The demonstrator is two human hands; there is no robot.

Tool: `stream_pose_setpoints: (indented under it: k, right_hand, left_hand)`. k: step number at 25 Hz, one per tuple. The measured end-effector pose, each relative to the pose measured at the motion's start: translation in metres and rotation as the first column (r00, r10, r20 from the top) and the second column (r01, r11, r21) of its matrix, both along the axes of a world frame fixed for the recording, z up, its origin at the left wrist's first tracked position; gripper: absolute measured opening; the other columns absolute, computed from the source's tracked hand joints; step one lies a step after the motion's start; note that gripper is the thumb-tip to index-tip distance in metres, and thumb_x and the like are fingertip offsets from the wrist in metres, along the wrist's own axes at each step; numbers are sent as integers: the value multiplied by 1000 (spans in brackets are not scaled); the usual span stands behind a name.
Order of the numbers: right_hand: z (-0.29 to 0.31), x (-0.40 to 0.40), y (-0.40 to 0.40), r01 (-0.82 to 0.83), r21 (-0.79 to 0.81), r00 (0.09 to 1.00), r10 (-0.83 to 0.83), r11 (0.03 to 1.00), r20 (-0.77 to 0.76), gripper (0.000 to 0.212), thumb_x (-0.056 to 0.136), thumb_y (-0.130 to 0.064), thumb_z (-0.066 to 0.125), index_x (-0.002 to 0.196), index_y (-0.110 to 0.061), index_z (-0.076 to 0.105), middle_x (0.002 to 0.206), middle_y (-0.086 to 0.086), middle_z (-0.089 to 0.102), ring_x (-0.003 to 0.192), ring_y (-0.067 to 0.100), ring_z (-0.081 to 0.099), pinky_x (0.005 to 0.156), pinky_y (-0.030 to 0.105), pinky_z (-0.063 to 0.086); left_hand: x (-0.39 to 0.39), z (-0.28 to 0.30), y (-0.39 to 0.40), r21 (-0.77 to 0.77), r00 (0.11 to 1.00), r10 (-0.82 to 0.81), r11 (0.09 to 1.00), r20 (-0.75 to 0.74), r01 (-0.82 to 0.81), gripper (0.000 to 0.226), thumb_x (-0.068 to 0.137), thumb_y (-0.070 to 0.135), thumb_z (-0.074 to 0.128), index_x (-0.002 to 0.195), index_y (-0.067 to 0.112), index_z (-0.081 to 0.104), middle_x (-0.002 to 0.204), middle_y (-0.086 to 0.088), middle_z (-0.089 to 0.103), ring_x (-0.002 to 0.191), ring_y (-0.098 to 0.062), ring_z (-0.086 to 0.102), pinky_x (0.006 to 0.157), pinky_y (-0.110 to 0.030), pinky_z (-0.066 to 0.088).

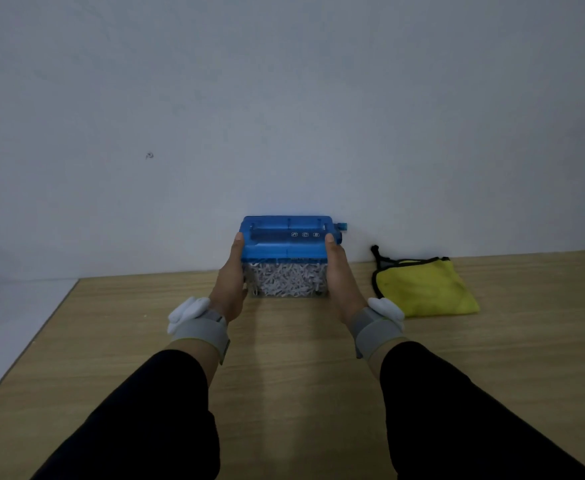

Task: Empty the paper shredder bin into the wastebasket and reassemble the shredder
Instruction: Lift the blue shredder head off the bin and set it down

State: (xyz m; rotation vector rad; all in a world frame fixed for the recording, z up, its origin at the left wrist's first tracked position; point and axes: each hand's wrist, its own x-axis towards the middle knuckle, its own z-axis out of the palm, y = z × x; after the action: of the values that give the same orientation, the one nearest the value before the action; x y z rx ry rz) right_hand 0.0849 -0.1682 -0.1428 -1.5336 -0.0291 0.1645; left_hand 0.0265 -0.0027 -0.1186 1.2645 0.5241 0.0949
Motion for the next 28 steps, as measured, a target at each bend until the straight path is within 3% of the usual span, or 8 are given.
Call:
stream_pose_setpoints:
  k: [3, 6, 10, 15, 18, 24, 26, 28]
  right_hand:
    - [-3, -8, -3, -1, -4, 1000, 1, 1000, 22, 83, 86, -74, 34, 149, -21, 29, 152, 1, 38, 138, 20, 37, 116, 45, 27]
    - [-4, -17, -7, -1, -8, 1000, 1, 1000, 20, 87, 80, -78, 38, 148, -24, 32, 150, -1, 41, 136, 21, 40, 114, 47, 31]
    - [-5, -39, -13, 13, -14, 999, -12, 1000, 49, 85, 77, -81, 38, 144, -28, 38, 144, -6, 45, 133, 19, 42, 112, 44, 33]
    - [-1, -77, -18, 0, 15, 999, 0, 1000, 35, 96, 67, -87, 39, 142, -27, 42, 145, -3, 47, 132, 21, 45, 111, 48, 36]
    - [3, -97, -23, -4, 19, 1000, 4, 1000, 30, 92, 71, -84, 40, 144, -28, 39, 148, -3, 44, 134, 22, 43, 111, 49, 35]
    - [15, -147, -39, 25, 11, 999, -25, 1000, 42, 82, 77, -81, 37, 142, -32, 41, 148, -6, 44, 133, 21, 42, 110, 46, 33]
    - [18, -167, -48, 30, 17, 998, -31, 999, 62, 77, 83, -77, 36, 144, -30, 38, 150, -4, 41, 134, 22, 40, 110, 43, 33]
    - [20, -177, -53, 33, 20, 998, -35, 999, 59, 76, 84, -75, 37, 145, -29, 38, 150, -4, 40, 135, 23, 40, 109, 41, 33]
  left_hand:
    - [-9, -6, -3, -6, 999, 36, 999, 40, -36, 55, 84, 66, 47, 118, 22, 49, 116, -2, 60, 108, -18, 56, 103, -38, 39]
    - [-18, -9, -4, 34, 997, 52, 998, 51, -53, 54, 83, 67, 47, 116, 25, 49, 109, 1, 59, 101, -16, 56, 92, -36, 40]
    - [-38, -14, -6, 67, 996, 60, 996, 58, -64, 57, 79, 72, 47, 112, 26, 52, 114, -4, 60, 107, -22, 56, 98, -40, 42]
    - [-73, -13, -18, 85, 995, 76, 993, 60, -81, 57, 78, 76, 43, 102, 25, 53, 100, -3, 57, 104, -23, 53, 100, -43, 40]
    - [-94, -11, -26, 87, 995, 78, 993, 60, -83, 56, 80, 75, 41, 100, 24, 52, 96, -2, 57, 103, -24, 53, 100, -42, 41]
    - [-147, 5, -46, 89, 994, 53, 994, 94, -61, 64, 81, 76, 39, 114, 22, 47, 100, -2, 56, 80, -15, 52, 65, -29, 38]
    - [-168, 10, -53, 107, 995, 41, 993, 90, -51, 72, 80, 76, 38, 126, 21, 46, 110, -4, 53, 91, -19, 51, 65, -30, 36]
    - [-178, 11, -56, 119, 996, 34, 992, 80, -43, 82, 80, 77, 38, 136, 18, 42, 117, -6, 50, 102, -23, 48, 77, -34, 37]
